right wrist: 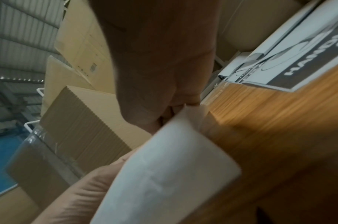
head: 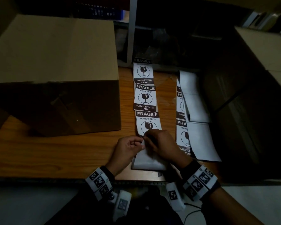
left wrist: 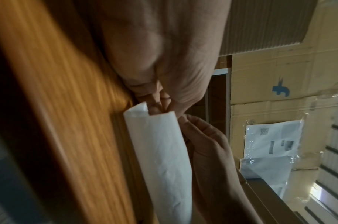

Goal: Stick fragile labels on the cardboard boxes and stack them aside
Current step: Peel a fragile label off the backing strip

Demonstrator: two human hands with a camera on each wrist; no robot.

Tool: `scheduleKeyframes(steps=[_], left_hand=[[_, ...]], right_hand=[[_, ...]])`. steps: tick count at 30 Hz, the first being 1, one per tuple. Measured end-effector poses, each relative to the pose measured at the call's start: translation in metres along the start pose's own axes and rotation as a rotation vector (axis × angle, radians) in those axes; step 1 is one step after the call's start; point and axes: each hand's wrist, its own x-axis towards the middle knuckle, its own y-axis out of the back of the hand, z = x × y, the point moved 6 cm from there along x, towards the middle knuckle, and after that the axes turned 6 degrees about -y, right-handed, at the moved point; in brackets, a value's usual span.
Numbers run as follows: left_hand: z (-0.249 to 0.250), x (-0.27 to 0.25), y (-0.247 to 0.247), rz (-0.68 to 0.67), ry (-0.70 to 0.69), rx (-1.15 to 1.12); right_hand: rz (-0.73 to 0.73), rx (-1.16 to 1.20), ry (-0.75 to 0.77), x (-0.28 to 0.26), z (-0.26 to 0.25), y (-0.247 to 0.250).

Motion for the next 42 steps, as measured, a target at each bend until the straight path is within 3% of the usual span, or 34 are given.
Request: scheduleKeyframes(steps=[7, 12, 18, 23, 42], left_hand=[[-0.002, -0.002, 0.002, 0.023, 0.028, -0.028], [-0.001, -0.003, 0.001, 0.028, 0.026, -0.032], [0.003, -0.004, -0.002, 0.001, -0.020, -0.002], [-0.002, -0.003, -0.001, 0.025, -0.015, 0.005], [-0.012, 0.002, 0.006, 0.032, 0.021, -0.026]], right_hand=[[0.052, 0.165, -0.187, 0.002, 0.020, 0.005], [0.013, 0.191, -0.096, -0.002, 0.010, 0.008], [0.019, -0.088, 0.092, 0.000, -0.003, 0.005], [0.029, -0.158, 0.121, 0.000, -0.009, 0.006], [-0.038, 0.594, -0.322, 0.002, 0.024, -0.010]])
